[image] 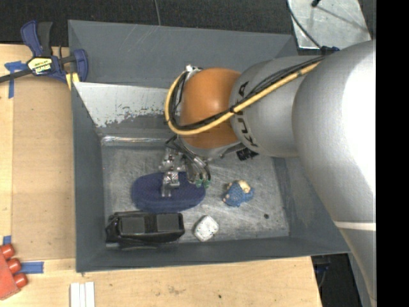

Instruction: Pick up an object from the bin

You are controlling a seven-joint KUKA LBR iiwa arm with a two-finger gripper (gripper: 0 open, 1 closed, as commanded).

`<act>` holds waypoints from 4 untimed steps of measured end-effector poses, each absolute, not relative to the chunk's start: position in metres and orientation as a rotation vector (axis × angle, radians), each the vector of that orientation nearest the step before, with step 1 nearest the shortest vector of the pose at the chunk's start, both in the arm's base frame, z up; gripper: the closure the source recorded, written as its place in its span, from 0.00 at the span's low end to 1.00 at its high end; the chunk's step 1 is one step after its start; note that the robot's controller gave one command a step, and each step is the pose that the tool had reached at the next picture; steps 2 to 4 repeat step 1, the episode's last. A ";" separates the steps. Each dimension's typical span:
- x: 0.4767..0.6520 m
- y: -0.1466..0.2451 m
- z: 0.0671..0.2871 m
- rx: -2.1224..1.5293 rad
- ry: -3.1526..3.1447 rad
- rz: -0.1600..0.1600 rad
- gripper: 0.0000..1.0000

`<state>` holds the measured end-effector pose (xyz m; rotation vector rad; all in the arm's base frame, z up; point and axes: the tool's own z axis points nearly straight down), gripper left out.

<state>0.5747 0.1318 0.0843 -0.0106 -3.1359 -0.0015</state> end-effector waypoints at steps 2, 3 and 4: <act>0.586 0.120 0.235 0.036 -3.153 -0.002 1.00; 0.586 0.120 0.235 0.036 -3.153 -0.002 1.00; 0.586 0.120 0.235 0.036 -3.153 -0.002 1.00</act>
Offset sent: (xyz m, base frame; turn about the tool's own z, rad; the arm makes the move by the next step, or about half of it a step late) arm 0.0091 -0.0116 0.1446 -0.0301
